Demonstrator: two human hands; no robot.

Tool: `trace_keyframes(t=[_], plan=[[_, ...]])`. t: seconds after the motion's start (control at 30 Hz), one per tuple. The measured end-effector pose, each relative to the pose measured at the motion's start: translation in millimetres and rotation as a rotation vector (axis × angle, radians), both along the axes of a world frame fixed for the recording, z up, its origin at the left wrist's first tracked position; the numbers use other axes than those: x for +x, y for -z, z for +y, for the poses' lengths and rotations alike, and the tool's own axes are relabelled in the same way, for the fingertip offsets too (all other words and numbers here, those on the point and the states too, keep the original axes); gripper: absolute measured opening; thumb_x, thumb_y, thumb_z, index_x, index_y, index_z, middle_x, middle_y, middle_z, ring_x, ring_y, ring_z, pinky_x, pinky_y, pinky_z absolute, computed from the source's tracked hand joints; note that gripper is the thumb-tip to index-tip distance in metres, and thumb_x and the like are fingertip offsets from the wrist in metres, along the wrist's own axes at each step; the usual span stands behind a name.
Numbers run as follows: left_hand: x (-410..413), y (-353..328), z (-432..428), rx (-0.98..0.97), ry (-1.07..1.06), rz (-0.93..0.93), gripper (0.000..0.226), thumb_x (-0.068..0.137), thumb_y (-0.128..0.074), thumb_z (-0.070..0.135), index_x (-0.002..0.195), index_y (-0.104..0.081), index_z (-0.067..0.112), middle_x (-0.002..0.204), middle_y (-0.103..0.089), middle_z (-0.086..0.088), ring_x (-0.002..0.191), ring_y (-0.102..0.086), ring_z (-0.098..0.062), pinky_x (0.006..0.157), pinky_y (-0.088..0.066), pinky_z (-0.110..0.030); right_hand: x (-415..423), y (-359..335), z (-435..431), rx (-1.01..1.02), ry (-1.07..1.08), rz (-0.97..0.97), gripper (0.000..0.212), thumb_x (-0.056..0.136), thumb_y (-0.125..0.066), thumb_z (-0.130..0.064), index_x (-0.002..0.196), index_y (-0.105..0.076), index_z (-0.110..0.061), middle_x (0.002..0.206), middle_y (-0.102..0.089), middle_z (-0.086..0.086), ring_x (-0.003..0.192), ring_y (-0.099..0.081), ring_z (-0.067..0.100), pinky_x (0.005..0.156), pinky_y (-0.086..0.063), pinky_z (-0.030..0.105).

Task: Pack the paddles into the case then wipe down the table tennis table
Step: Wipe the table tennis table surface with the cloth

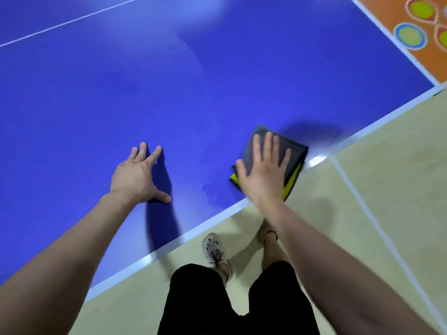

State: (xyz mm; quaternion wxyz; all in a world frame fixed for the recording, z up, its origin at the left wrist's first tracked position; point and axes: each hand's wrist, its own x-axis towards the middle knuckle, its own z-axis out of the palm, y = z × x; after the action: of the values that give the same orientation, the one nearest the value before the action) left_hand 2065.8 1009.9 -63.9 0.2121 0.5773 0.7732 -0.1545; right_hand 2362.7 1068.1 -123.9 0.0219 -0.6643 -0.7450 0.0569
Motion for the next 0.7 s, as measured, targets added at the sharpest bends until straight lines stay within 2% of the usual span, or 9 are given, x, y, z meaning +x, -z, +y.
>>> trace_keyframes(t=[0.07,0.13,0.23,0.3,0.4,0.47,0.53,0.6,0.7], plan=[[-0.1,-0.3,1.1,-0.012,0.006,0.011,0.161,0.046,-0.091,0.083,0.169,0.006,0.046,0.179,0.007,0.008,0.166,-0.003,-0.019,0.102,-0.055,-0.046,-54.5,-5.2,-61.4,-0.051,-0.258,0.006,0.085,0.107,-0.032,-0.065,0.176,-0.008,-0.021,0.183,0.005,0.013,0.169,0.009,0.031,0.132,-0.004,0.067],[-2.4,0.2,-0.9,-0.022,0.019,0.019,0.161,0.045,-0.090,0.086,0.167,0.010,0.049,0.179,0.009,0.010,0.166,-0.007,-0.018,0.093,-0.059,-0.045,-73.6,-6.3,-90.4,-0.093,-0.503,0.078,0.081,0.108,-0.042,-0.061,0.175,-0.016,-0.025,0.184,-0.001,0.007,0.170,0.004,0.026,0.133,-0.009,0.064],[-8.5,-3.2,-2.4,-0.078,0.078,0.051,0.163,0.047,-0.092,0.082,0.165,0.016,0.050,0.178,0.014,0.011,0.166,-0.006,-0.015,0.082,-0.057,-0.040,-41.3,3.8,-48.6,-0.033,-0.694,0.116,0.076,0.106,-0.050,-0.060,0.173,-0.029,-0.030,0.183,-0.013,-0.001,0.170,-0.006,0.021,0.134,-0.013,0.060],[-12.7,-4.4,-3.8,-0.093,0.127,0.087,0.164,0.047,-0.093,0.079,0.163,0.020,0.051,0.177,0.017,0.012,0.166,-0.001,-0.012,0.076,-0.054,-0.037,-15.6,8.4,9.9,0.031,-0.590,0.109,0.074,0.105,-0.052,-0.062,0.170,-0.036,-0.031,0.181,-0.021,-0.003,0.169,-0.013,0.019,0.133,-0.017,0.060],[-14.6,-2.9,-6.8,-0.070,0.152,0.123,0.164,0.046,-0.091,0.081,0.163,0.020,0.051,0.178,0.016,0.012,0.166,-0.001,-0.010,0.069,-0.046,-0.034,-5.1,6.8,98.3,0.044,-0.273,0.052,0.077,0.103,-0.044,-0.067,0.171,-0.032,-0.032,0.182,-0.019,-0.003,0.169,-0.012,0.019,0.134,-0.012,0.062],[-14.2,-2.3,-6.6,-0.060,0.171,0.142,0.163,0.046,-0.090,0.083,0.163,0.019,0.051,0.178,0.014,0.012,0.165,-0.002,-0.010,0.066,-0.043,-0.033,-22.8,5.9,115.5,0.033,-0.155,0.025,0.080,0.103,-0.038,-0.067,0.173,-0.026,-0.030,0.183,-0.014,0.001,0.169,-0.009,0.023,0.133,-0.008,0.064],[-14.2,-3.4,-6.1,-0.058,0.187,0.152,0.164,0.045,-0.090,0.084,0.164,0.017,0.050,0.178,0.012,0.012,0.166,-0.002,-0.010,0.065,-0.040,-0.033,-48.7,3.3,85.2,0.042,-0.106,0.028,0.083,0.104,-0.035,-0.065,0.175,-0.020,-0.025,0.183,-0.011,0.007,0.170,-0.006,0.027,0.132,-0.008,0.067],[-14.2,-4.8,-5.5,-0.056,0.189,0.169,0.164,0.044,-0.091,0.084,0.165,0.015,0.049,0.179,0.010,0.010,0.166,-0.005,-0.011,0.066,-0.039,-0.033,-74.2,0.9,16.4,0.051,-0.214,-0.003,0.084,0.106,-0.037,-0.063,0.175,-0.017,-0.020,0.183,-0.008,0.012,0.170,-0.003,0.030,0.132,-0.007,0.067],[-11.8,-7.2,-2.7,-0.050,0.186,0.159,0.164,0.044,-0.091,0.084,0.166,0.013,0.048,0.179,0.009,0.008,0.166,-0.008,-0.013,0.069,-0.040,-0.034,-99.6,-0.5,-81.1,-0.062,-0.590,-0.005,0.083,0.108,-0.041,-0.060,0.175,-0.016,-0.019,0.183,-0.002,0.012,0.170,0.004,0.030,0.132,-0.008,0.067]])
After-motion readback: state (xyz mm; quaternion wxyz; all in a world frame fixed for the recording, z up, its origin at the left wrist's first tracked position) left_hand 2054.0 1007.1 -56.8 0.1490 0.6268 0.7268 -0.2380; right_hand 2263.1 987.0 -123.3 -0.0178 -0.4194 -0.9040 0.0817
